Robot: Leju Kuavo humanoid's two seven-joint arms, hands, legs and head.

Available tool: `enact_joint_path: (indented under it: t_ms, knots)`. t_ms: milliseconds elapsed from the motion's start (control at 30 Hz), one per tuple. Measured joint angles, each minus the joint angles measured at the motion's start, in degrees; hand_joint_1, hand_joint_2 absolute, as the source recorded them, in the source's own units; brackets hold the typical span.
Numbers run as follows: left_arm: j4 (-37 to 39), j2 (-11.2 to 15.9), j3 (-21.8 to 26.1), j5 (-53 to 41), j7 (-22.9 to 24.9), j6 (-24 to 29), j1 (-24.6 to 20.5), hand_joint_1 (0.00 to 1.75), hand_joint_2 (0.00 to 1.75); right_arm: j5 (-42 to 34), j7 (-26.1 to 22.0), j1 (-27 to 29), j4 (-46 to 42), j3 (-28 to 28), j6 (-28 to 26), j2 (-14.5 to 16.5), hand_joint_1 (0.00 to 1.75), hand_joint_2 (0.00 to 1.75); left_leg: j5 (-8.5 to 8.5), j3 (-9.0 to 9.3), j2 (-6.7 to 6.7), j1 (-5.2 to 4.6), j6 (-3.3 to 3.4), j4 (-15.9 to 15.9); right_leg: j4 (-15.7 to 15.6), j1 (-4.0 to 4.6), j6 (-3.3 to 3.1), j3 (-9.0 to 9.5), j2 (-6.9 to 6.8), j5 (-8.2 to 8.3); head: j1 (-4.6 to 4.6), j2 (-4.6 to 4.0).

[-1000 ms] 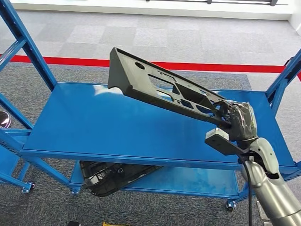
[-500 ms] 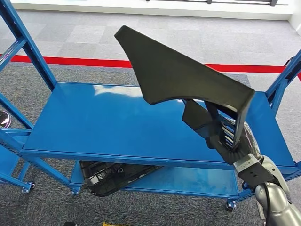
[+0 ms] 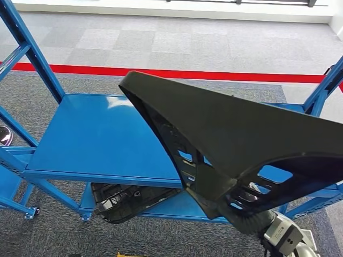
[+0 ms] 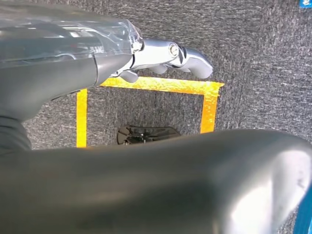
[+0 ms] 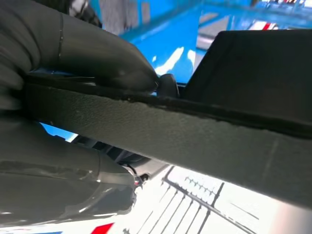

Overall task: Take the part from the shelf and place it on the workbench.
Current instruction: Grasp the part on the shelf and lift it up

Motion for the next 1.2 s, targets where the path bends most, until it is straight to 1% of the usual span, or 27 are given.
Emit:
enact_joint_path:
  t_ms: [267, 500, 700, 833, 900, 933, 967, 1000, 1033, 1067, 1100, 1133, 1167, 1200]
  knots:
    - [0.0, 0.0, 0.54, 0.1, -0.45, -0.1, 0.0, 0.0, 0.0, -1.7, 0.32, 2.1, 0.11, 1.25, 2.18, 0.3, 1.75, 1.75, 0.0, 0.02, 0.0, 0.0, 0.0, 0.0, 0.0, 0.0, 0.0, 0.02, 0.0, 0.0, 0.0, 0.01]
    - [0.0, 0.0, 1.42, 0.56, 0.79, 0.16, 0.0, 0.0, 0.0, -2.44, 0.67, 2.42, 0.7, 1.79, 2.52, 0.66, 1.75, 1.75, -0.01, 0.02, 0.0, -0.05, 0.0, 0.01, -0.03, -0.03, 0.01, 0.02, 0.0, 0.01, 0.0, 0.01]
    - [0.0, 0.01, 1.65, 0.12, 1.27, 0.86, 0.0, 0.0, 0.0, -2.64, 0.65, 2.4, 1.27, 2.21, 2.56, 1.48, 1.75, 1.75, -0.08, 0.02, 0.0, -0.3, 0.12, 0.03, -0.05, -0.27, 0.08, 0.02, 0.0, 0.03, 0.0, 0.01]
    - [-0.01, 0.06, 1.77, 0.13, 1.56, 1.02, 0.0, 0.0, 0.0, -4.19, 0.86, 2.34, 1.81, 2.59, 3.23, 1.99, 1.75, 1.75, -0.23, 0.03, 0.0, -0.63, 0.45, 0.12, -0.08, -0.66, 0.44, 0.06, -0.02, 0.05, 0.0, 0.02]
    - [-0.01, 0.14, 1.84, 0.18, 1.69, 1.02, -0.01, 0.0, 0.0, -5.35, 0.94, 2.29, 2.14, 2.72, 3.86, 2.17, 1.75, 1.75, -0.12, 0.06, -0.01, -0.82, 0.81, 0.21, -0.15, -0.87, 0.84, 0.15, -0.02, 0.23, 0.0, 0.02]
    - [-0.01, 0.19, 1.87, 0.22, 1.73, 1.01, -0.02, 0.0, 0.0, -5.84, 0.78, 2.27, 2.23, 2.76, 4.12, 2.23, 1.75, 1.75, 0.15, 0.13, 0.01, -0.73, 1.12, -0.05, -0.15, -0.91, 1.06, 0.18, 0.01, 0.24, 0.0, 0.02]
    - [-0.01, 0.22, 1.91, 0.29, 1.76, 0.98, -0.06, 0.0, 0.0, -6.32, 0.44, 2.26, 2.32, 2.81, 4.37, 2.32, 1.75, 1.75, 0.51, 0.21, 0.08, -0.61, 1.47, -0.36, 0.1, -0.88, 1.18, 0.14, 0.03, -0.13, 0.01, 0.01]
    - [-0.01, 0.26, 1.97, 0.37, 1.77, 0.95, -0.12, 0.0, 0.0, -6.69, 0.02, 2.2, 2.4, 2.85, 4.55, 2.47, 1.75, 1.75, 0.85, 0.21, 0.17, -0.45, 1.81, -0.71, 1.07, -0.82, 1.16, -0.18, 0.06, -1.29, 0.01, 0.02]
    - [-0.02, 0.29, 2.05, 0.46, 1.76, 0.92, -0.17, 0.0, 0.0, -6.92, -0.39, 2.11, 2.52, 2.91, 4.6, 2.67, 1.75, 1.75, 1.15, 0.16, 0.27, -0.29, 2.1, -1.03, 3.1, -0.75, 1.08, -0.88, 0.08, -3.15, 0.01, 0.01]
    - [-0.02, 0.32, 2.15, 0.53, 1.75, 0.91, -0.2, 0.0, 0.0, -7.03, -0.68, 2.02, 2.7, 3.0, 4.61, 2.9, 1.75, 1.75, 1.3, 0.01, 0.37, -0.3, 2.25, -1.06, 6.18, -0.7, 0.96, -1.93, 0.07, -5.5, 0.02, 0.01]
    - [-0.02, 0.35, 2.25, 0.57, 1.73, 0.91, -0.19, 0.0, 0.0, -7.06, -0.8, 1.94, 2.89, 3.08, 4.61, 3.1, 1.75, 1.75, 1.4, -0.22, 0.43, -0.33, 2.3, -1.03, 9.95, -0.68, 0.91, -3.2, 0.08, -7.81, 0.02, 0.01]
    - [-0.02, 0.37, 2.35, 0.59, 1.73, 0.91, -0.17, 0.0, 0.0, -7.07, -0.84, 1.91, 3.11, 3.16, 4.61, 3.27, 1.75, 1.75, 1.49, -0.45, 0.48, -0.36, 2.26, -0.96, 13.23, -0.68, 0.93, -4.18, 0.07, -9.35, 0.02, 0.01]
    - [-0.02, 0.38, 2.43, 0.59, 1.73, 0.91, -0.14, 0.0, 0.0, -7.09, -0.85, 1.91, 3.32, 3.24, 4.61, 3.4, 1.75, 1.75, 1.61, -0.69, 0.51, -0.37, 2.18, -0.86, 15.03, -0.68, 0.98, -4.41, 0.06, -9.83, 0.02, 0.01]
    - [-0.02, 0.39, 2.5, 0.59, 1.73, 0.91, -0.12, 0.0, 0.0, -7.17, -0.86, 1.89, 3.52, 3.32, 4.61, 3.5, 1.75, 1.75, 1.72, -0.94, 0.53, -0.32, 2.06, -0.69, 14.64, -0.69, 1.03, -3.6, 0.04, -9.17, 0.02, 0.01]
